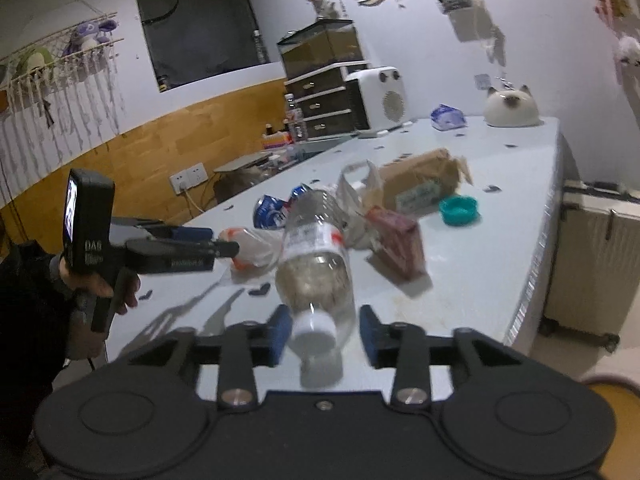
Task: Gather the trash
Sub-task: 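Grasp the clear plastic bag with the left tool while the right tool grasps the plastic bottle, then lift the bag and bottle and carry both tools toward the yellow wastebasket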
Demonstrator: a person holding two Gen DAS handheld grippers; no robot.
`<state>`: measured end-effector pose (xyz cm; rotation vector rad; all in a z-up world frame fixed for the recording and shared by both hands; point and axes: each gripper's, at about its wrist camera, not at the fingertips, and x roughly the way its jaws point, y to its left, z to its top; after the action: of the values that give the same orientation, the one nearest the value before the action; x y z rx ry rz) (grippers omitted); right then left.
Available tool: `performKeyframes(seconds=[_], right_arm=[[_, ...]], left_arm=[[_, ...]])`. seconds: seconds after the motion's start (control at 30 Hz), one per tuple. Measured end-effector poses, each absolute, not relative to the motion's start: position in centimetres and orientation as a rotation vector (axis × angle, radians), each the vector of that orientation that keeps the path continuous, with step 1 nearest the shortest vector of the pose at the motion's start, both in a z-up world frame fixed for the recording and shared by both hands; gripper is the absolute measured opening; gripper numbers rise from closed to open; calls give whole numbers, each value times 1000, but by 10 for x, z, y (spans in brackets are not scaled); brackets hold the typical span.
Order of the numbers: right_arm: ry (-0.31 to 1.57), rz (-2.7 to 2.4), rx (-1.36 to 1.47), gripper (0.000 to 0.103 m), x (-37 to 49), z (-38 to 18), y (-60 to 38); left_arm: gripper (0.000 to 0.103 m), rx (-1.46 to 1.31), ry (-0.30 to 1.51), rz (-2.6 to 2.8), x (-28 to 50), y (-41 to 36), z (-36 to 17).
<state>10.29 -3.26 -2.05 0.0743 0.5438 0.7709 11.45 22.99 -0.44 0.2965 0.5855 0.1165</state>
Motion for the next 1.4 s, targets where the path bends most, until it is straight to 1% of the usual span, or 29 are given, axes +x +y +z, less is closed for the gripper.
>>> performKeyframes(seconds=[0.07, 0.13, 0.17, 0.2, 0.23, 0.27, 0.53, 0.57, 0.63, 0.7, 0.8, 0.93, 1.2, 1.4], right_arm=[[552, 788, 82, 56, 114, -16, -24], [560, 801, 91, 62, 125, -12, -14], [565, 804, 92, 64, 130, -11, -9], [574, 808, 90, 65, 136, -11, -3], [587, 816, 87, 68, 142, -11, 3], [602, 820, 82, 69, 148, -12, 10], [703, 827, 28, 70, 180, -22, 55], [721, 828, 21, 70, 182, -23, 58], [757, 823, 14, 70, 186, -27, 65], [774, 818, 11, 70, 187, -30, 68], [776, 828, -3, 70, 182, -30, 72], [774, 833, -12, 67, 174, -32, 69], [763, 863, 20, 66, 149, -32, 43], [731, 843, 38, 66, 122, -29, 12]], left_arm=[[36, 361, 576, 105, 118, 228, -4], [35, 425, 572, 95, 123, 225, -4], [35, 459, 574, 87, 126, 224, -5], [33, 502, 581, 77, 129, 222, -7], [28, 542, 593, 71, 132, 220, -9], [27, 580, 606, 69, 135, 217, -11], [24, 776, 641, 65, 153, 212, -25], [22, 791, 644, 60, 154, 210, -27], [13, 824, 660, 53, 157, 207, -31], [11, 835, 664, 62, 159, 206, -33], [10, 776, 662, 77, 160, 210, -31], [10, 628, 646, 106, 150, 218, -23], [10, 353, 559, 186, 103, 227, -12], [9, 214, 502, 227, 70, 224, -2]])
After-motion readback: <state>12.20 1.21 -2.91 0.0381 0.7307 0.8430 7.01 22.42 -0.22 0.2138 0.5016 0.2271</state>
